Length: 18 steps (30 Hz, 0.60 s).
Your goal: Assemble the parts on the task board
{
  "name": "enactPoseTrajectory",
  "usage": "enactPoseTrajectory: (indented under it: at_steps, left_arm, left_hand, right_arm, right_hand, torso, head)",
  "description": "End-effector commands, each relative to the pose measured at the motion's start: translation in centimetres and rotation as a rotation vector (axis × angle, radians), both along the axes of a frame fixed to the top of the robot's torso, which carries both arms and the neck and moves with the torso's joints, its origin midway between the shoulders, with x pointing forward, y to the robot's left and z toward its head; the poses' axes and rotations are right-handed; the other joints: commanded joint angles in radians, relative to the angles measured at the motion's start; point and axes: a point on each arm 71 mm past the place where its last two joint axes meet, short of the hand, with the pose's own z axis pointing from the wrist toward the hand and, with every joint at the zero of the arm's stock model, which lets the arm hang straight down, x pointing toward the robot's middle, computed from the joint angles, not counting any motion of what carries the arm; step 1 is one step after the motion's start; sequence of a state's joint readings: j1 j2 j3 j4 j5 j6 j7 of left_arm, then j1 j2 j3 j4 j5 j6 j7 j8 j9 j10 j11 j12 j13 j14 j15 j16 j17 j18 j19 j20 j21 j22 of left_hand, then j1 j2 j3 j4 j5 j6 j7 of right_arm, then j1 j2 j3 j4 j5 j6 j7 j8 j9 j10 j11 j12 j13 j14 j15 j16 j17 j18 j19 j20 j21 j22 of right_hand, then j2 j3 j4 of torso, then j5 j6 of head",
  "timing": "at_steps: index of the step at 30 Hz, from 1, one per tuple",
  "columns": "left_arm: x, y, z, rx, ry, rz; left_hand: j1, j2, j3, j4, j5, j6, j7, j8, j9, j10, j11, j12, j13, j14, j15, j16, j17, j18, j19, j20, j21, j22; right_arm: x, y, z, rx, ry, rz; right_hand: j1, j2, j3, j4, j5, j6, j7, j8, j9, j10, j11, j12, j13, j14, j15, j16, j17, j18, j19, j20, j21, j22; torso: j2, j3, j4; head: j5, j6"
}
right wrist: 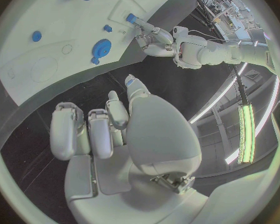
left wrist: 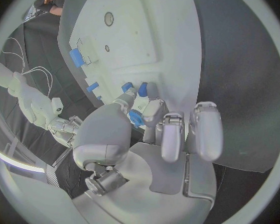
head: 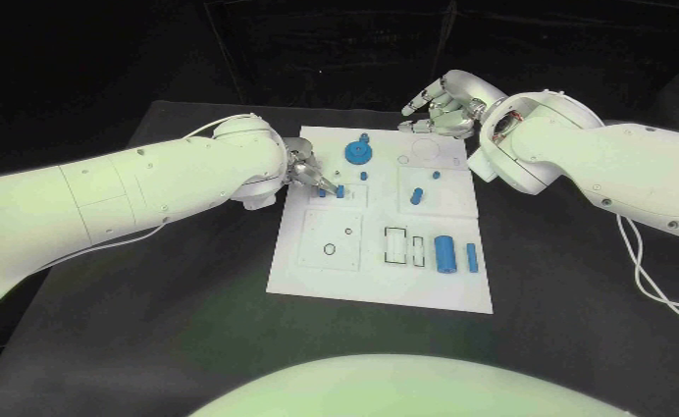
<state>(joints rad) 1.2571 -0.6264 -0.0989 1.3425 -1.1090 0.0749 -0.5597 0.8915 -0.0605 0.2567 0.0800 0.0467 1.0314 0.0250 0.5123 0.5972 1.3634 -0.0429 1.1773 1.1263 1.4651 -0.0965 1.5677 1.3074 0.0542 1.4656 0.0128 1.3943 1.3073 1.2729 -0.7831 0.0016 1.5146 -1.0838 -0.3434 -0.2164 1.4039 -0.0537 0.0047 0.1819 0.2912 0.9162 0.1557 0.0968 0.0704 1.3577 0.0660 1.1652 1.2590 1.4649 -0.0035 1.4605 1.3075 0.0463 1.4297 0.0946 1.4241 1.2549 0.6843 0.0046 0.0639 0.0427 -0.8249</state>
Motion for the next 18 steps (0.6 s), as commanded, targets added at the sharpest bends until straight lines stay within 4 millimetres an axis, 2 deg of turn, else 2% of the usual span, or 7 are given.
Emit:
enactPoseTrajectory:
  at_steps: [1,14,16,18]
  left_arm:
    - [0.0,0.1,0.1,-0.01,-0.02,0.014]
    - [-0.1,0.8,0.7,-0.04,-0.05,0.032]
    - [0.2,0.9,1.1,-0.081,-0.072,0.048]
    - [0.5,1.1,1.6,-0.152,-0.096,0.073]
  left_hand:
    - [-0.008,0.004,-0.029,0.013,0.001,0.004,-0.001,0.005,-0.002,0.007,-0.002,0.005,0.0,0.106,-0.005,0.003,0.263,-0.008,0.042,-0.006,0.003,0.092]
    - [0.01,0.018,-0.08,0.031,0.001,-0.003,-0.001,0.007,-0.008,-0.001,-0.002,-0.008,-0.013,0.106,-0.006,0.003,0.263,-0.005,0.038,-0.007,-0.01,0.08]
    - [0.019,0.023,-0.098,0.038,0.001,-0.019,0.005,0.004,-0.012,-0.026,0.003,-0.043,-0.05,0.106,-0.003,0.003,0.263,0.002,0.026,-0.005,-0.039,0.053]
    - [0.043,0.035,-0.118,0.042,0.002,-0.055,0.021,-0.006,-0.022,-0.092,0.016,-0.13,-0.14,0.106,0.009,0.003,0.263,0.021,-0.01,0.003,-0.128,-0.028]
  right_arm:
    - [0.0,0.1,0.1,0.0,-0.001,0.009]
    - [0.0,0.1,0.1,0.0,-0.001,0.012]
    - [0.0,0.1,0.1,0.0,-0.001,0.011]
    - [0.0,0.1,0.1,0.0,-0.001,0.011]
  right_hand:
    - [-0.001,0.009,-0.004,0.0,0.007,-0.005,0.0,0.003,-0.001,-0.008,-0.001,-0.002,-0.002,0.065,-0.009,-0.006,0.088,0.019,-0.004,0.001,-0.005,-0.001]
    - [0.0,0.006,-0.006,0.0,0.007,-0.006,0.0,0.003,-0.001,-0.009,-0.001,-0.004,-0.003,0.064,-0.009,-0.007,0.087,0.019,-0.004,0.001,-0.005,-0.002]
    - [0.0,0.006,-0.006,0.0,0.007,-0.006,0.0,0.003,-0.001,-0.009,-0.001,-0.004,-0.003,0.064,-0.009,-0.007,0.087,0.019,-0.004,0.001,-0.005,-0.002]
    - [0.0,0.006,-0.006,0.0,0.007,-0.006,0.0,0.003,-0.001,-0.009,-0.001,-0.004,-0.003,0.064,-0.009,-0.007,0.087,0.019,-0.004,0.001,-0.005,-0.002]
  torso:
    - [0.0,0.0001,0.0006]
    - [0.0,0.0005,-0.0001]
    - [0.0,0.0006,0.0001]
    - [-0.001,0.0013,0.0013]
  head:
    - [0.0,0.0]
    - [0.001,0.001]
    - [-0.001,0.001]
    - [-0.004,0.001]
